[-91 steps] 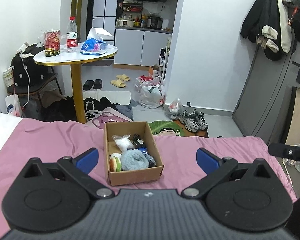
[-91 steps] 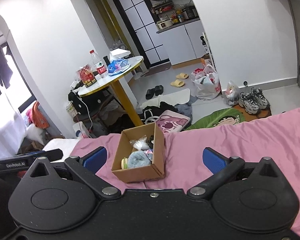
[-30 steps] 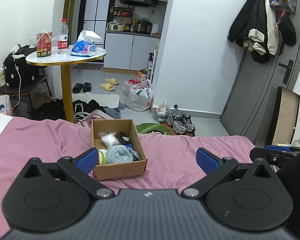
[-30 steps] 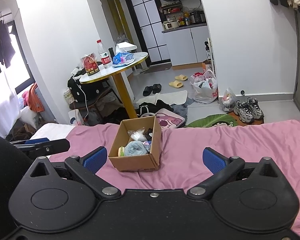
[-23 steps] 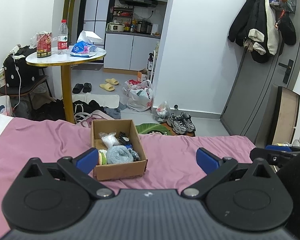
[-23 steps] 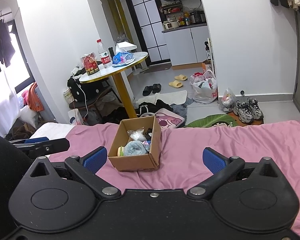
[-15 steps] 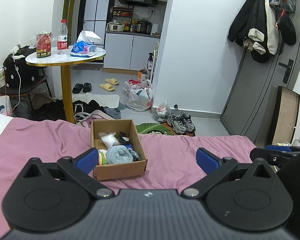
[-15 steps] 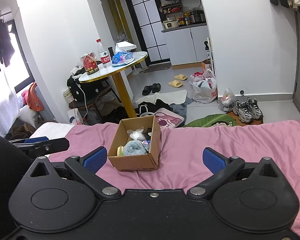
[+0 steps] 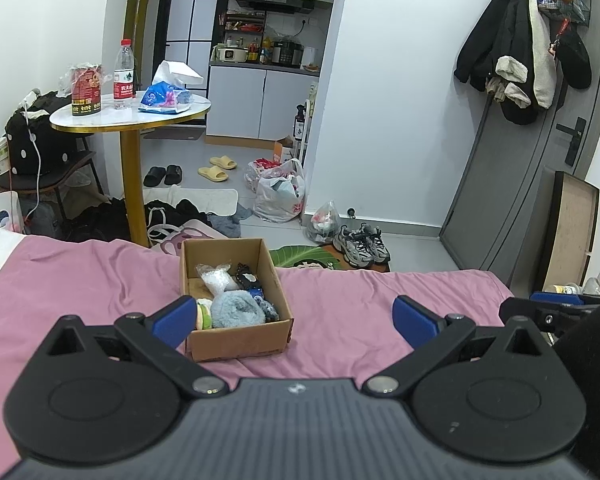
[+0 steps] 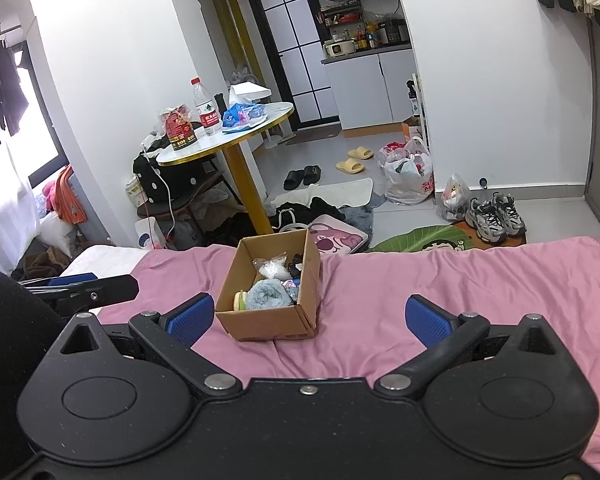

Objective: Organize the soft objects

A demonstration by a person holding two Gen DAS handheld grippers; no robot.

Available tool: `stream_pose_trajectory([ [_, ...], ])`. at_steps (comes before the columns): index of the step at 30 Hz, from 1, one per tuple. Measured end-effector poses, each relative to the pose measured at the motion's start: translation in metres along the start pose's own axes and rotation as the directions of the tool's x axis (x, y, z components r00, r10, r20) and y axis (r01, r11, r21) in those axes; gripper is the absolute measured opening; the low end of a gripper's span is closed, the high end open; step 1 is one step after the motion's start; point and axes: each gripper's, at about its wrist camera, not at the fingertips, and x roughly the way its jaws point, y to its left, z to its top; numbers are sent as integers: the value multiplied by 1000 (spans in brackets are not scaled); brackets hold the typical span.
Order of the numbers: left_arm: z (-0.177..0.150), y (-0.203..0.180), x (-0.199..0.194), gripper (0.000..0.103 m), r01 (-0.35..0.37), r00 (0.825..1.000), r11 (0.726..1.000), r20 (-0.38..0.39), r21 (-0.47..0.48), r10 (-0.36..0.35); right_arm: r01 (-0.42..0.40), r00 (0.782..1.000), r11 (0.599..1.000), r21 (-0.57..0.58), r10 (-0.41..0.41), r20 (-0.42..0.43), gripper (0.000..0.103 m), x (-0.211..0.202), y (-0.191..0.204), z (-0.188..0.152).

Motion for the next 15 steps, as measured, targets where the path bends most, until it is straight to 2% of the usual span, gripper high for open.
stream_pose_trajectory([
  [15,-1,1,1,103,-7,1000,1000,3,3,7,4,1000,1000,-4,-4,1,103,0,0,-4],
])
